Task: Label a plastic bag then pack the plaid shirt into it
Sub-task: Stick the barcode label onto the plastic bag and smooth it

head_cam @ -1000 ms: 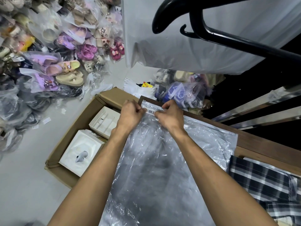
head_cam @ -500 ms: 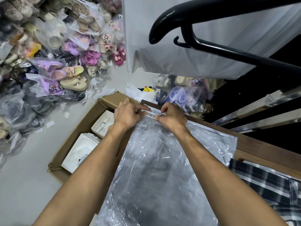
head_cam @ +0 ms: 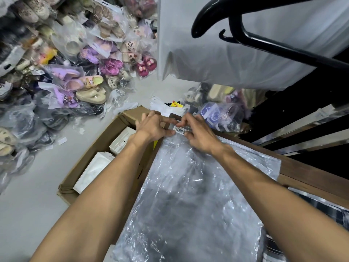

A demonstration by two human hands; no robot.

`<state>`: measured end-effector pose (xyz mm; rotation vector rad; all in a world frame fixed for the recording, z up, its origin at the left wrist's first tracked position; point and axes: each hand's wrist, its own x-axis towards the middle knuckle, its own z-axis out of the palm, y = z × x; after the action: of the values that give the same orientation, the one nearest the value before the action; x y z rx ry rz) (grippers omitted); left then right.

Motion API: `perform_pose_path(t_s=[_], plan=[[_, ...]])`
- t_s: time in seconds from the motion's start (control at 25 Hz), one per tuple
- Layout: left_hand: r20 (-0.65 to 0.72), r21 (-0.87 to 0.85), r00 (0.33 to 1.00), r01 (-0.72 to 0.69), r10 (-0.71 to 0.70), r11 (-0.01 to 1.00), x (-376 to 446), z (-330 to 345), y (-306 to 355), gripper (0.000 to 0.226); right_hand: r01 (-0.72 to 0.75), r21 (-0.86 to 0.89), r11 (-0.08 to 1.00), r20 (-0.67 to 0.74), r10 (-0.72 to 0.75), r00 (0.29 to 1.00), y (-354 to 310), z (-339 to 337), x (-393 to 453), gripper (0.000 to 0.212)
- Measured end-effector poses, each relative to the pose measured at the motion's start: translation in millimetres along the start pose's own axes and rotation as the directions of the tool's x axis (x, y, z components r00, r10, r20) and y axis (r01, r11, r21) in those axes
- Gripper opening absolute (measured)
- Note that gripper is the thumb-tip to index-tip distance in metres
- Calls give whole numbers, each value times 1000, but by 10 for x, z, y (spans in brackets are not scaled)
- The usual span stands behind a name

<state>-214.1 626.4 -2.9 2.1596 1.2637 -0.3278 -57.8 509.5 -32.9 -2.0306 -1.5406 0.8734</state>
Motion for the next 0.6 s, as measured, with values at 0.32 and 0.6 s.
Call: perform_pose_path(t_s=[0.32,0.6], plan=[[-4,-28,1000,1,-1,1000,51,14,-34,45,63,-279,958,23,-59,998,95,-27,56,31],[-76,-34,996,39,-42,999,-51,103,-37,41,147,-406,902,-61,-187,980,37,-25,-10,28]])
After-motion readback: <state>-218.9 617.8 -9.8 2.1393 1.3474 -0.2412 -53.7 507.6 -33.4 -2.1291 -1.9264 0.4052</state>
